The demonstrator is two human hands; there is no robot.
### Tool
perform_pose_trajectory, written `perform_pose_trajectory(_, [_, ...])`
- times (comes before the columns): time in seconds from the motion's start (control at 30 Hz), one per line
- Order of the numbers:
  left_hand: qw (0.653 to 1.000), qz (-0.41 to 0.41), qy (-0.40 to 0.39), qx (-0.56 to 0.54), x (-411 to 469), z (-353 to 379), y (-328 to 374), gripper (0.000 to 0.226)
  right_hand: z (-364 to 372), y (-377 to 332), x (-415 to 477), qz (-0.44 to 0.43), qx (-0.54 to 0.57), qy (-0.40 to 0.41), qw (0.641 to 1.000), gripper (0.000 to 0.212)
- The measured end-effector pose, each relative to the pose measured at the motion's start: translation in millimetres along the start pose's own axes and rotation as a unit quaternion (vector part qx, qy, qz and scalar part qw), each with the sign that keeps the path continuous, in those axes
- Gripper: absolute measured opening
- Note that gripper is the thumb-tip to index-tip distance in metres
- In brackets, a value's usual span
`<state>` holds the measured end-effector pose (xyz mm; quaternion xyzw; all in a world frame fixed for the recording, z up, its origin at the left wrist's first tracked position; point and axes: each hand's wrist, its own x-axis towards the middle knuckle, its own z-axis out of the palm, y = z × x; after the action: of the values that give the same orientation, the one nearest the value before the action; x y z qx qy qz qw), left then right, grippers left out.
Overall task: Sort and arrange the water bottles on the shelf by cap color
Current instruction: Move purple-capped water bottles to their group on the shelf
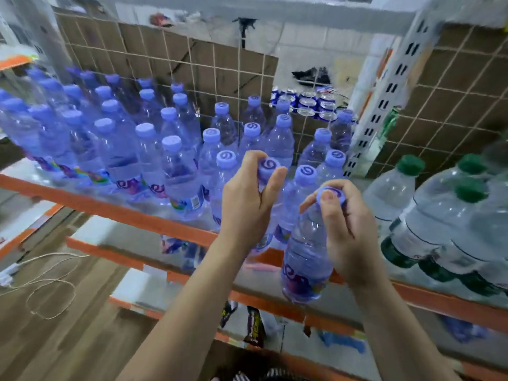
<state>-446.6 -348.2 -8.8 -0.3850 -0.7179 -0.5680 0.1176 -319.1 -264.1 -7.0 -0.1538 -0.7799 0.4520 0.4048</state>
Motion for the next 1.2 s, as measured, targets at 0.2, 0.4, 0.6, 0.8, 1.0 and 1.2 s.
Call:
perform_pose_trajectory(0.2, [0.999, 0.033, -0.014, -0.036, 12, 7, -19, 0.036, 18, -11, -12, 0.031, -0.036, 0.083, 0.995, 0.026])
perform_pose_trajectory(0.4, [0.996, 0.054, -0.029, -0.060, 20, 12, -29, 0.039, 30, -21, -22, 0.025, -0.063, 0.101, 0.993, 0.029])
perform_pose_trajectory(0.6, [0.997, 0.056, -0.037, -0.037, 18, 22, -39, 0.033, 30, -22, -28, 0.024, -0.074, 0.105, 0.991, 0.033])
perform_pose_trajectory(0.8, [0.998, 0.048, -0.021, -0.021, 19, 25, -37, 0.040, 26, -18, -29, 0.026, -0.065, 0.099, 0.993, 0.030])
perform_pose_trajectory(1.0, [0.998, 0.058, -0.001, -0.013, 25, 23, -44, 0.038, 23, -15, -24, 0.032, -0.053, 0.087, 0.994, 0.032])
perform_pose_trajectory(1.2, [0.999, 0.050, -0.005, -0.013, 28, 35, -46, 0.045, 21, -9, -21, 0.044, -0.048, 0.075, 0.995, 0.036])
